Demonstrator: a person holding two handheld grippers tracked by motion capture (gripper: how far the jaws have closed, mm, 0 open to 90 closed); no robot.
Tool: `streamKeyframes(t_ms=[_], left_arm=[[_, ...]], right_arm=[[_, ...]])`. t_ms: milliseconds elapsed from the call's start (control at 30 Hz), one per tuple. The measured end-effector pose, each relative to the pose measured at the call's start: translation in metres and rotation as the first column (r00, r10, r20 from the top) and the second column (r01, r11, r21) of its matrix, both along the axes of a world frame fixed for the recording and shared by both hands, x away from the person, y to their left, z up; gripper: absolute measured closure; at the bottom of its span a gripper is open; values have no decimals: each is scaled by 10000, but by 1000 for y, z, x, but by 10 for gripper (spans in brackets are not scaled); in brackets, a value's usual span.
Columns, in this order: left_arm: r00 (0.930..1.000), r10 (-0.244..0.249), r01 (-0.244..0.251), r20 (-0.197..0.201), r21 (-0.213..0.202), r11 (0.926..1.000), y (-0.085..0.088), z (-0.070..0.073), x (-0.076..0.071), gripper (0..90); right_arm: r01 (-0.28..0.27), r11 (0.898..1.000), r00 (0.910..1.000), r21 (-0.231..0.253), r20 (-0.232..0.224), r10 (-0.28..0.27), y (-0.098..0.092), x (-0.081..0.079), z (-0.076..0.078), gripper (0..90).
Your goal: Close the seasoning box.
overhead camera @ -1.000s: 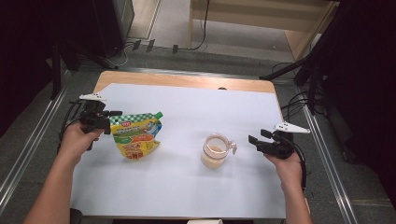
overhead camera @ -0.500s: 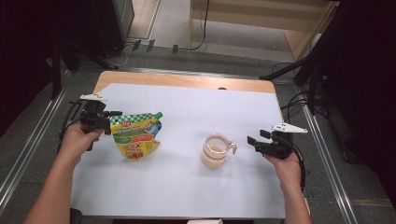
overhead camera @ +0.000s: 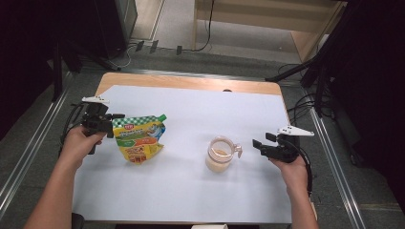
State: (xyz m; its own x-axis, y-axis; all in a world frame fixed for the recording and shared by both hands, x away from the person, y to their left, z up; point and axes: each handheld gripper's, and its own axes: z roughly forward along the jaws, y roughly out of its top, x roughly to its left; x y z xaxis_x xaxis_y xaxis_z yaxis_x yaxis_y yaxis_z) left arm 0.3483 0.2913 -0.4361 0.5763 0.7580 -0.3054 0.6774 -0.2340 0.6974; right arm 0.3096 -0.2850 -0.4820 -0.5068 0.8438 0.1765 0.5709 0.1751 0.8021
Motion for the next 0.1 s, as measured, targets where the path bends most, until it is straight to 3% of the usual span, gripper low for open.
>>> streamKeyframes(t_ms=[100], left_arm=[[10000,-7,7,-8,-24,10000,0,0,0,274]], right_arm=[[0,10000,10000,13,-14,0,0,0,0,330]])
